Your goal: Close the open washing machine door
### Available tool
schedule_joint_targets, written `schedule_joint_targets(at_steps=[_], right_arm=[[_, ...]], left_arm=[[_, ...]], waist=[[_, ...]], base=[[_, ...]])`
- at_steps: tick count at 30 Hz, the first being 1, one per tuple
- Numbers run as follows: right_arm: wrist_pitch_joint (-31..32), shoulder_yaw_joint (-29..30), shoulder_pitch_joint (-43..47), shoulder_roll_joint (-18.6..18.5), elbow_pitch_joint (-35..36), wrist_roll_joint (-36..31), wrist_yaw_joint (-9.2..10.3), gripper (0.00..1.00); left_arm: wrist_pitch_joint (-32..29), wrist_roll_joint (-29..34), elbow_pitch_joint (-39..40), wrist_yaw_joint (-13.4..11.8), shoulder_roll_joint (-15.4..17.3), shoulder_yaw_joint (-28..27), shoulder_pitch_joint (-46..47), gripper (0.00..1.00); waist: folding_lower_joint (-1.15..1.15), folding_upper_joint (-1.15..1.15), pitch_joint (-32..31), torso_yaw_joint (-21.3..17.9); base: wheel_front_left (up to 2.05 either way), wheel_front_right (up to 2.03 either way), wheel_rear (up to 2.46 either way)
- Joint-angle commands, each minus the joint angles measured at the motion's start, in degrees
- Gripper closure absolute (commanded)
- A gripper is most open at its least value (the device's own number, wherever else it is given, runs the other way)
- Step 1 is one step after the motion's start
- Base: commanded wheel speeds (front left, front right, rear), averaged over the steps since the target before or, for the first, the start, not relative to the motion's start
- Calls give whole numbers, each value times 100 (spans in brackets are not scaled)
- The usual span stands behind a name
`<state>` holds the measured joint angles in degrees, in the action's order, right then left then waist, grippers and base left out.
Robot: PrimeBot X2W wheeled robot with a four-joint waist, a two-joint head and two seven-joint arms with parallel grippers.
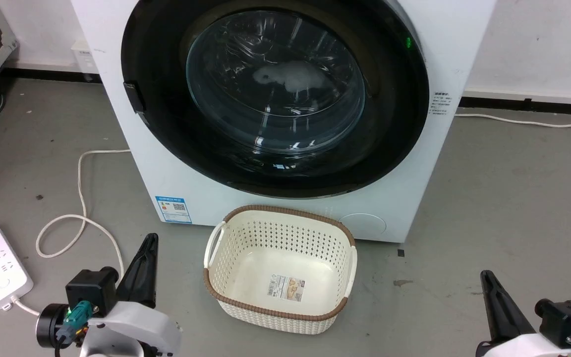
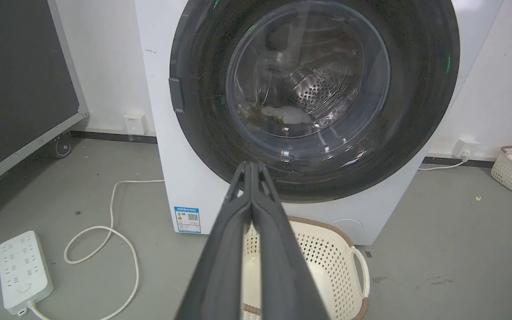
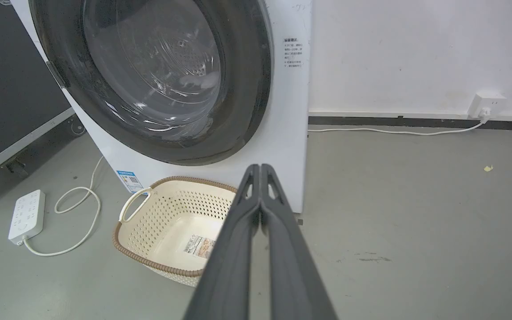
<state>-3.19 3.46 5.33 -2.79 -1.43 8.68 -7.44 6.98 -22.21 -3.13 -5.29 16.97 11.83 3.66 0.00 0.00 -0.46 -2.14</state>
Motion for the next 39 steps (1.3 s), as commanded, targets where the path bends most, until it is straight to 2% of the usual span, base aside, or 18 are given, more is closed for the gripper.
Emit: schedule_joint_targets(at_steps=[1, 39], right_arm=[[9, -14, -100, -3, 31, -55, -1, 100], [161, -176, -312, -6, 86, -453, -3, 100]], left_arm=[[-26, 83, 32, 26, -43, -52, -68, 100], [-355, 1130, 169, 272, -712, -606, -214, 100]], waist=[[0, 0, 1, 2], [0, 0, 23, 106]], base=[[0, 0, 0], [0, 0, 0]])
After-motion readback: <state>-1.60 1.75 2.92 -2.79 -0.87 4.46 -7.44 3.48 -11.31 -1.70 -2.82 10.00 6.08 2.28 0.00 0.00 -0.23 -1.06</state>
